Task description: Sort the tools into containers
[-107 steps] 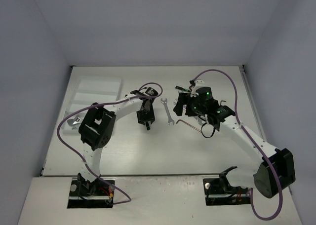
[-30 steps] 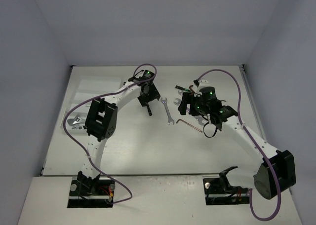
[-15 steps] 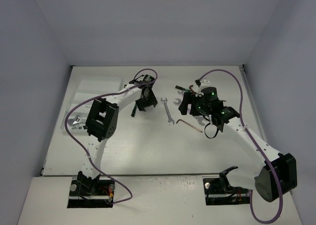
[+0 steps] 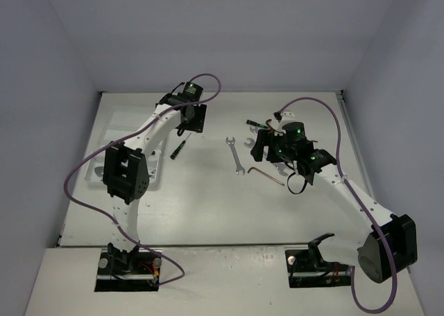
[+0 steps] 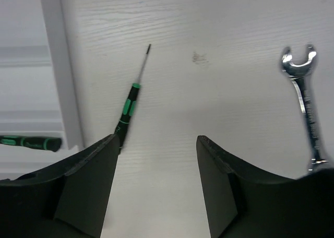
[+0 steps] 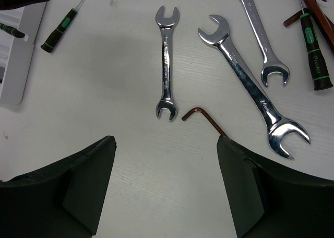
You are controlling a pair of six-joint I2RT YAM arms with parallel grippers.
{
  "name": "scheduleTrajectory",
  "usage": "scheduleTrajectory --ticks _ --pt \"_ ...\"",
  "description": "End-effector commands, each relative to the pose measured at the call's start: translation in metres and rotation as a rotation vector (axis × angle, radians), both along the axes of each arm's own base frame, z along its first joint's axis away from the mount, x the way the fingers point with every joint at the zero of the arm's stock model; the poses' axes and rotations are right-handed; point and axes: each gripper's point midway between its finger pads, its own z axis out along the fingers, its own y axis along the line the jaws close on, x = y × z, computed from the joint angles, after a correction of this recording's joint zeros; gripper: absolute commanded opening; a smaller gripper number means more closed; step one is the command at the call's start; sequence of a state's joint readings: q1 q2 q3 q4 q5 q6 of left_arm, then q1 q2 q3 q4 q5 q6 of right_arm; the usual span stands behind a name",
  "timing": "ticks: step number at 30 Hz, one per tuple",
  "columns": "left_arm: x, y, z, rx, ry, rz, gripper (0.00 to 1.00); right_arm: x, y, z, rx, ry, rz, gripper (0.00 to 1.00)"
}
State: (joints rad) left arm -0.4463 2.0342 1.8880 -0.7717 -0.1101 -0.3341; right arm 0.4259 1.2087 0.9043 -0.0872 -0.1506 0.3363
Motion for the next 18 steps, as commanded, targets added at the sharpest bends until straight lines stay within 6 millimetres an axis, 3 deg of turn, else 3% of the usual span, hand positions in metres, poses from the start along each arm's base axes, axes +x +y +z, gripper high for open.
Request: scheduleTrajectory --ticks 1,7,12,18 --pt "0.001 0.033 -0.019 0.111 0.074 -0.167 0.58 0.006 0.006 0.012 0.032 -0.038 0.017 0.75" --pt "0.019 0.06 -0.033 0.122 0.099 -0.143 0.58 0.002 0.008 0.014 0.049 -0.037 0.029 0.75" --pt "0.021 0.059 -0.052 0.075 0.153 -0.163 0.58 0.001 0.008 0.014 0.053 -0.036 0.028 0.75" --pt "0.007 0.058 -0.082 0.073 0.236 -0.175 0.55 0.001 0.007 0.013 0.052 -0.033 0.024 0.75"
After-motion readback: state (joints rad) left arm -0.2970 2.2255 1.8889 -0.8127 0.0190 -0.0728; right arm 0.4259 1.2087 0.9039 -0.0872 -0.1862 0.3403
